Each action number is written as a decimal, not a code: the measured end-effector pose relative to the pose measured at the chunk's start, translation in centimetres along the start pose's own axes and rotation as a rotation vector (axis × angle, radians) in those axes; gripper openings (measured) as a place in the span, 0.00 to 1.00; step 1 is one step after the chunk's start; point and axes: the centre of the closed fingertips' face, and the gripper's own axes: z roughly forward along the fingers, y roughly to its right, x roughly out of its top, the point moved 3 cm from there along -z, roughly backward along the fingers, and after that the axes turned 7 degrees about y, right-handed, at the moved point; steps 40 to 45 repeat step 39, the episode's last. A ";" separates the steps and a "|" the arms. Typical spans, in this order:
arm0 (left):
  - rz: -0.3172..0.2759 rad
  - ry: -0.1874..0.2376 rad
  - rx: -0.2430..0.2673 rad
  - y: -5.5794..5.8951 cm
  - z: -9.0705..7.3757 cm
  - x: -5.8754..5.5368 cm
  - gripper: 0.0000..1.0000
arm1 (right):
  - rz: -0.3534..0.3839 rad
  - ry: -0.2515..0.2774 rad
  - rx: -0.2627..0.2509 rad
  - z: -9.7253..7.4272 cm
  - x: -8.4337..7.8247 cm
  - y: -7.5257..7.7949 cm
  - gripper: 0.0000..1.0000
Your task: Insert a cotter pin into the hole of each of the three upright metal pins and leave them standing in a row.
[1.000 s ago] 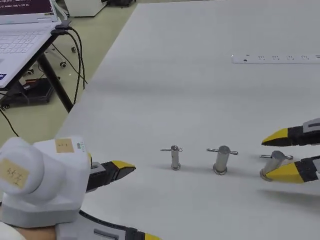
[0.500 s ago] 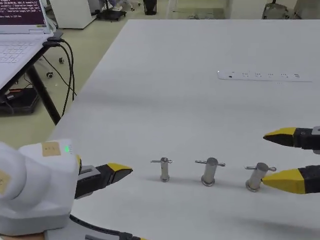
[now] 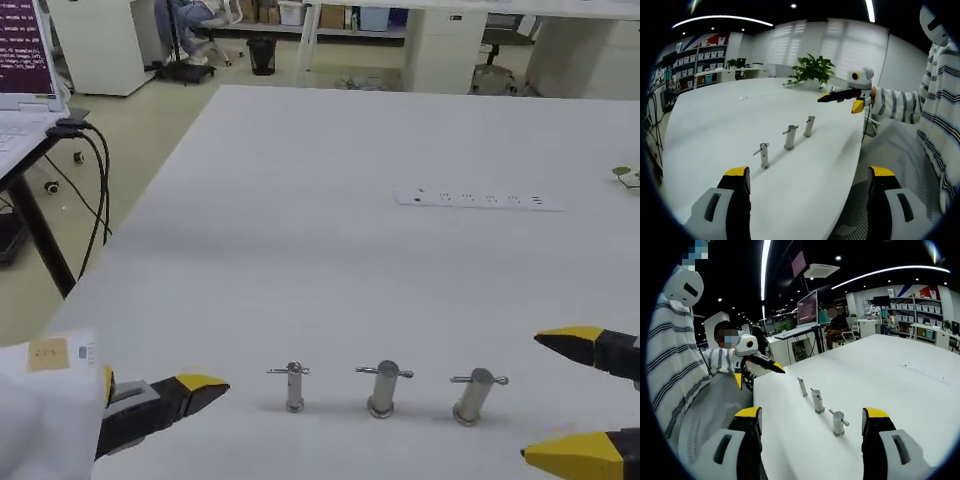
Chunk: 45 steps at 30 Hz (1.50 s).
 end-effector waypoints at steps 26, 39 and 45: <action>-0.040 0.036 0.003 -0.4 -1.7 -0.8 0.98 | 0.199 0.015 -0.135 0.3 -3.0 -4.0 0.98; -0.030 -0.007 0.028 -0.5 -2.3 -1.9 0.96 | 0.139 -0.027 -0.211 -0.6 -3.7 -3.9 0.93; -0.030 -0.007 0.028 -0.5 -2.3 -1.9 0.96 | 0.139 -0.027 -0.211 -0.6 -3.7 -3.9 0.93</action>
